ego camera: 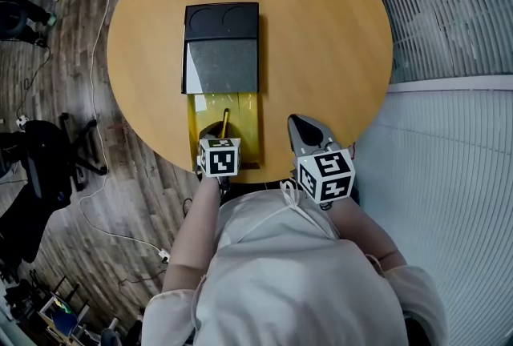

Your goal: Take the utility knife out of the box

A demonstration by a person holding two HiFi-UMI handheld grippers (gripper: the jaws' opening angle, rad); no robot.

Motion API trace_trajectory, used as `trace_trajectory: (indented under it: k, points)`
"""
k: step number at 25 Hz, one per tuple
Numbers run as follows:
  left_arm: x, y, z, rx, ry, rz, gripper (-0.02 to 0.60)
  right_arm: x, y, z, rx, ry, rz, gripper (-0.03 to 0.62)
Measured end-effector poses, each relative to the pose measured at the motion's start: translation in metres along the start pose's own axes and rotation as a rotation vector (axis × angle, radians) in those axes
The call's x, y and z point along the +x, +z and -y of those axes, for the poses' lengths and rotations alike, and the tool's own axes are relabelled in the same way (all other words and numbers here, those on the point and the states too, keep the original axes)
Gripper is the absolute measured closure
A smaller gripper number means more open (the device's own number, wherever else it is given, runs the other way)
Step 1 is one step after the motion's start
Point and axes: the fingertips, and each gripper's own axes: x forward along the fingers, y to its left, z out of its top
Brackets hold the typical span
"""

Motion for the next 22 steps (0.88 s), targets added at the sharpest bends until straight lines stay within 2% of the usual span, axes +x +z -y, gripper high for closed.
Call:
trace_trajectory:
  k: [6, 9, 16, 22]
  points:
    - [-0.004, -0.001, -0.001, -0.013, -0.025, -0.002, 0.531, -0.003, 0.007, -0.003, -0.011, 0.001, 0.009, 0.592]
    - [-0.014, 0.006, -0.005, -0.017, -0.024, 0.036, 0.53, -0.004, 0.011, -0.005, -0.016, -0.002, 0.022, 0.592]
    - [-0.067, 0.052, -0.004, 0.005, -0.032, 0.21, 0.529, -0.012, 0.031, -0.018, -0.043, 0.004, 0.078, 0.592]
    - [-0.127, 0.105, 0.002, 0.016, -0.042, 0.419, 0.529, -0.026, 0.057, -0.027, -0.073, 0.008, 0.163, 0.592]
